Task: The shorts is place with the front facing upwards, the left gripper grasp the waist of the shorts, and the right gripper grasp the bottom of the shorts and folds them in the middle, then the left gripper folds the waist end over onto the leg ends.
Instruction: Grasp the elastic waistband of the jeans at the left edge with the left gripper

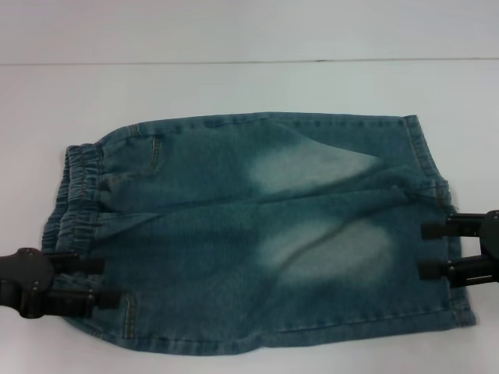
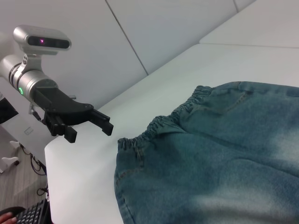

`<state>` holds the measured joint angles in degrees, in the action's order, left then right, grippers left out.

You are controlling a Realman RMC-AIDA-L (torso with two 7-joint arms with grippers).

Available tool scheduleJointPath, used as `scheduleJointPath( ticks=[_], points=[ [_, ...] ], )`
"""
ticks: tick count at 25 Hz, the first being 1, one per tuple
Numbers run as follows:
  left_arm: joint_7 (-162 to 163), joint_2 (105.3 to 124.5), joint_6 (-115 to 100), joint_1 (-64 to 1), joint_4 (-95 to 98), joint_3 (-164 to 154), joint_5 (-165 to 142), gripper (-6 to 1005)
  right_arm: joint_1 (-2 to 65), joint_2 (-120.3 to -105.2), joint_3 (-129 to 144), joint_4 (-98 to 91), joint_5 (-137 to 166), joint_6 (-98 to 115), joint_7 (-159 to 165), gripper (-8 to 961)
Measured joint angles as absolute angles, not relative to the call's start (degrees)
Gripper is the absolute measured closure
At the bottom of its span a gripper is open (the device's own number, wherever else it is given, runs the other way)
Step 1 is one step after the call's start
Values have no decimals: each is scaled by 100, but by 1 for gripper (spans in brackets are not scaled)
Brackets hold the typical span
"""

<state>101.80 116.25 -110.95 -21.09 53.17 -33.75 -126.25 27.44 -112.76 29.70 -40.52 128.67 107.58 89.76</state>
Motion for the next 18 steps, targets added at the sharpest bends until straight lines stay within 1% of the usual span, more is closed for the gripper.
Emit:
scheduleJointPath(
  ticks=[9,12,15,18],
  points=[
    [10243,11614,-11091,-2110,5320,-3365,-12625,97,2767,-11276,2981,-4052,12867,10758,8975,23],
    [10389,11554,-11083,-2108,5365,-3365,-12668,96,2773,-11276,2983,-4052,12867,10758,8976,23],
    [10601,11397,-10973,-2107,5393,-3230,-12940,96,2776,-11277,2989,-4052,12867,10758,8981,23],
    [10699,11292,-10763,-2073,5393,-3136,-13193,96,2780,-11276,3016,-4047,12867,10758,8986,22]
  ],
)
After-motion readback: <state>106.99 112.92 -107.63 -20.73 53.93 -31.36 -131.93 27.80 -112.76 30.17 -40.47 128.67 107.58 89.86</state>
